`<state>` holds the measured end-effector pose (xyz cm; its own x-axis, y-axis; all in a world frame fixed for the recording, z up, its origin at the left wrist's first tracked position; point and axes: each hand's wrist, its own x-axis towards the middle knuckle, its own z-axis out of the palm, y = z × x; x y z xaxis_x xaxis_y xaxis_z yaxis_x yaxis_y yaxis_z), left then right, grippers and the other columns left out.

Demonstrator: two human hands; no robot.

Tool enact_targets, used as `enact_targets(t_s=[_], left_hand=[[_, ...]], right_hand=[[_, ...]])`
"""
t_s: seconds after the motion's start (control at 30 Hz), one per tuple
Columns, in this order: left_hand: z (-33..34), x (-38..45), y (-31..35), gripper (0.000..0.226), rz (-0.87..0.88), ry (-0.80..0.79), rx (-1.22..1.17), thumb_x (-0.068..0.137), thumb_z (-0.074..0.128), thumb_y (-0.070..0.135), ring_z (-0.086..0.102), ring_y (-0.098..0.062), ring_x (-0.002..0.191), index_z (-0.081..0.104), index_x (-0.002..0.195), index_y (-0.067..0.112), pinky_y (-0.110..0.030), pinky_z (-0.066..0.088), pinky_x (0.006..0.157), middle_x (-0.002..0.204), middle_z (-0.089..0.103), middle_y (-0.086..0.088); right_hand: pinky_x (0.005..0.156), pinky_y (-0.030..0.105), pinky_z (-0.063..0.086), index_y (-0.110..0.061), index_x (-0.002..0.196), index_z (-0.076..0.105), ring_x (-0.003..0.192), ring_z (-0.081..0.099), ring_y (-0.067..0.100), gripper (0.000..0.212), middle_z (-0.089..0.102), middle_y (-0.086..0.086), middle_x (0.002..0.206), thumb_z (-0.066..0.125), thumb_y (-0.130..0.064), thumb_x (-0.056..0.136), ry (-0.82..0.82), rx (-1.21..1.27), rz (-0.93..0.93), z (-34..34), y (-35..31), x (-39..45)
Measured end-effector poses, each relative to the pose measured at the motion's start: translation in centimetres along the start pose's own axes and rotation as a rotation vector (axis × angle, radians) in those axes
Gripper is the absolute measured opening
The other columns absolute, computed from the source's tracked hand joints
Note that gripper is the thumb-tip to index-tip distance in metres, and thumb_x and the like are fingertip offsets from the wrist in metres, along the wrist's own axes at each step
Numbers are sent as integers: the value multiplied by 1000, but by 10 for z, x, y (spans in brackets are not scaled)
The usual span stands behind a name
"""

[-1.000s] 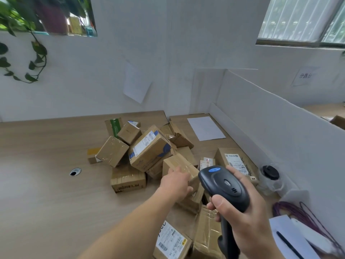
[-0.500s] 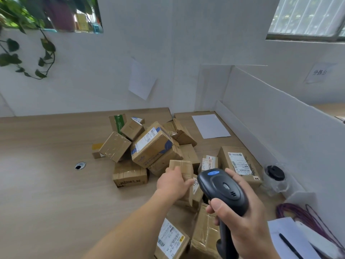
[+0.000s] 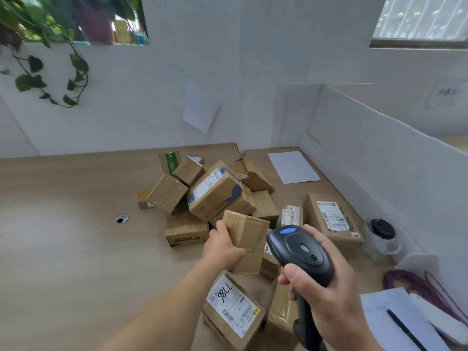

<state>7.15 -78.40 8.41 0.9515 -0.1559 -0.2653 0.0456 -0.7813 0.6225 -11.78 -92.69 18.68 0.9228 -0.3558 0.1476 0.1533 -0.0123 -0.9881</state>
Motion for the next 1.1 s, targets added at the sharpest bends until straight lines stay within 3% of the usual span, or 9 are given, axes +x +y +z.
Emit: enact_targets(t_s=[0.1,0.27,0.47,0.6,0.73,0.8,0.9,1.0,1.1], left_hand=[[-36,-2,-24,74,-47,33,-66,73,82,32,56,-22,95,32,126,26,-37,54,75,114,51,0],[-111,-17,-100,66,-240,-71,-304,80,80,21,58,-25,92,40,131,27,-38,55,62,115,51,-6],[-161,-73,-221,49,-429,-190,-291,83,74,20,53,-27,73,51,126,24,-36,47,64,105,57,-13],[-174,-112,-288,45,-517,-216,-319,82,72,22,54,-27,73,54,124,25,-37,46,69,110,60,-14],[-186,-136,-338,43,-534,-188,-296,91,67,18,61,-24,77,53,132,22,-28,48,62,112,63,-10],[-188,-139,-362,50,-505,-116,-183,91,66,16,65,-27,101,52,139,15,-33,56,77,124,63,-11],[-186,-148,-384,71,-461,12,12,89,67,24,53,-29,131,36,152,14,-31,47,101,144,53,-12],[-178,-157,-387,109,-417,-10,144,69,77,62,45,-30,135,20,155,29,-42,46,105,151,36,-7],[-160,-163,-387,118,-448,-126,377,54,80,73,37,-34,132,20,147,33,-52,50,96,150,21,-10]], right_hand=[[66,27,60,-26,136,57,93,76,34,93,77,11,109,88,-40,49,-4,-4,-4,16,0,-6],[68,27,60,-33,131,59,88,76,27,85,77,13,99,84,-42,51,-68,-1,-9,64,-10,-23],[63,33,59,-33,137,55,87,76,27,91,76,5,104,84,-47,51,-167,-41,34,145,-11,-53],[53,29,56,-42,126,56,82,75,26,82,76,5,102,84,-47,49,-241,-33,72,202,-10,-79],[52,29,56,-45,122,57,72,73,20,77,76,8,94,82,-48,48,-291,-49,83,251,-8,-99],[52,28,55,-47,120,57,68,71,17,76,76,9,91,81,-48,47,-311,-53,88,271,-7,-106],[51,27,55,-45,122,56,64,69,15,79,75,13,93,81,-48,46,-322,-62,96,296,-4,-113],[52,27,55,-43,125,55,64,69,15,83,75,15,94,81,-47,47,-338,-53,108,317,0,-119],[52,26,55,-42,127,55,66,69,14,84,75,13,95,81,-47,48,-348,-58,112,333,2,-122]])
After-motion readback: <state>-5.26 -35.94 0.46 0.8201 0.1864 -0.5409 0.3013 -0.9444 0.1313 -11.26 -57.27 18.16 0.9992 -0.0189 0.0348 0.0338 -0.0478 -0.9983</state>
